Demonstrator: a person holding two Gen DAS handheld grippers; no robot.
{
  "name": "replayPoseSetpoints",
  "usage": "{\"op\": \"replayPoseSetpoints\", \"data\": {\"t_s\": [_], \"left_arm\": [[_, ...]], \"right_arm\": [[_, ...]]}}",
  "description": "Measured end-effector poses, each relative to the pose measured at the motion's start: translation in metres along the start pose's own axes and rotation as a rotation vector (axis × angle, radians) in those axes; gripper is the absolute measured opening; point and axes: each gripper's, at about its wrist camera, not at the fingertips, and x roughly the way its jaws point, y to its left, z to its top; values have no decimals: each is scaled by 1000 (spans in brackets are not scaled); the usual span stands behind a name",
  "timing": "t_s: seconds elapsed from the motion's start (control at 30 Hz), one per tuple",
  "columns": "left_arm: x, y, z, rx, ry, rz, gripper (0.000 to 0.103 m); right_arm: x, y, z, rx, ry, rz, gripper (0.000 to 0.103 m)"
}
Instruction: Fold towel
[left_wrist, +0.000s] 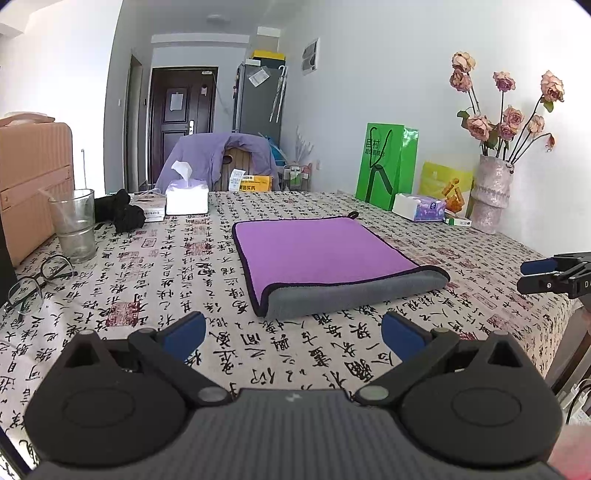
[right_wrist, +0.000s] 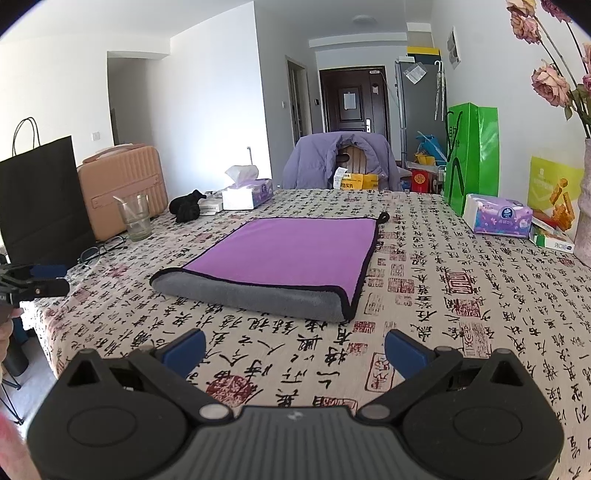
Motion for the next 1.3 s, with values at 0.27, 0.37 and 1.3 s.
{"op": "replayPoseSetpoints", "data": {"t_s": [0.27,0.37,1.3], "left_arm": [[16,7,7,-13,16,-2,103],[22,9,10,-18,18,-2,103],[90,23,32,-45,86,-1,103]], "right_arm": [[15,-6,6,9,18,-1,103],[21,-9,9,11,27,0,103],[94,-35,31,37,91,21,103]]}}
